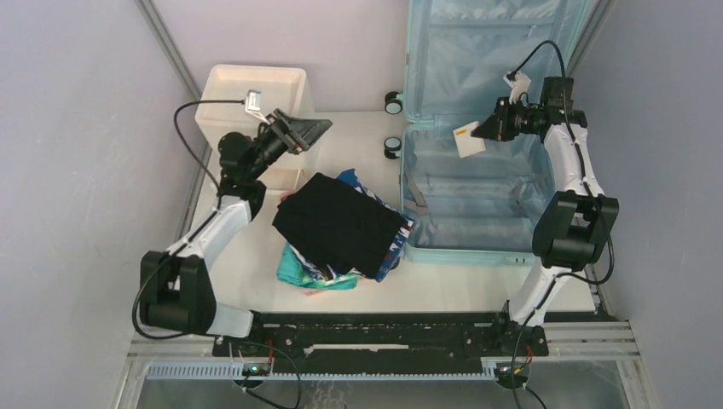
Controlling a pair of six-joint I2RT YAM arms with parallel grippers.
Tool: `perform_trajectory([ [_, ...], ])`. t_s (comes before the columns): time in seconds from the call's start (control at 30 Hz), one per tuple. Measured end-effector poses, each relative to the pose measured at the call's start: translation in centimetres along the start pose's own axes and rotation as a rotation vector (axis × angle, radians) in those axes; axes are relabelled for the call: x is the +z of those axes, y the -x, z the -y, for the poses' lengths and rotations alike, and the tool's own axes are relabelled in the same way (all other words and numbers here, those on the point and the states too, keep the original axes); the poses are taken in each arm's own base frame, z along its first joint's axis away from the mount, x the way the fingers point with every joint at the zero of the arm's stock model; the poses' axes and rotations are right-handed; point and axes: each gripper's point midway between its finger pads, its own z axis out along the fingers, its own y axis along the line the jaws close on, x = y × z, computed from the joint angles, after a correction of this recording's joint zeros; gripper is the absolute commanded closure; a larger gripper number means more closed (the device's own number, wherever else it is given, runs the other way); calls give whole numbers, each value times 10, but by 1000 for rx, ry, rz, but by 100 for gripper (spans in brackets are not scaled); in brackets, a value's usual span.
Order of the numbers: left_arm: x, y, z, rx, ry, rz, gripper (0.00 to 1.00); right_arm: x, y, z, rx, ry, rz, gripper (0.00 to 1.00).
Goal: Open, take out, and arrange the luggage
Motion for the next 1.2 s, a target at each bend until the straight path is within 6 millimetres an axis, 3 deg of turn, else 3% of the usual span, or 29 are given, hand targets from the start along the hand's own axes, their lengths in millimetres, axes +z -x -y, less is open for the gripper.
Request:
perform_trajectory([
  [0.2,46,-25,18,-89,-103,-85,17,3,30,-60,225,363,143,100],
  [0.3,67,-43,21,-138,-131,-138,18,3,41,-80,313,503,170,100],
  [0.47,95,-68,35,-192,-178,-199,20,-7,62,-118,323,658,166,100],
  [0.57,106,-77,47,-209,-208,-221,20,-13,70,-141,282,722,157,100],
  [0.8,114,-90,65,-227,-249,-249,25,-17,74,-171,245,791,127,100],
  [1.1,128,-106,84,-247,-314,-295,44,-18,77,-187,222,819,116,100],
  [1.2,130,-108,92,-263,-349,-308,71,-16,76,-194,219,831,105,100],
])
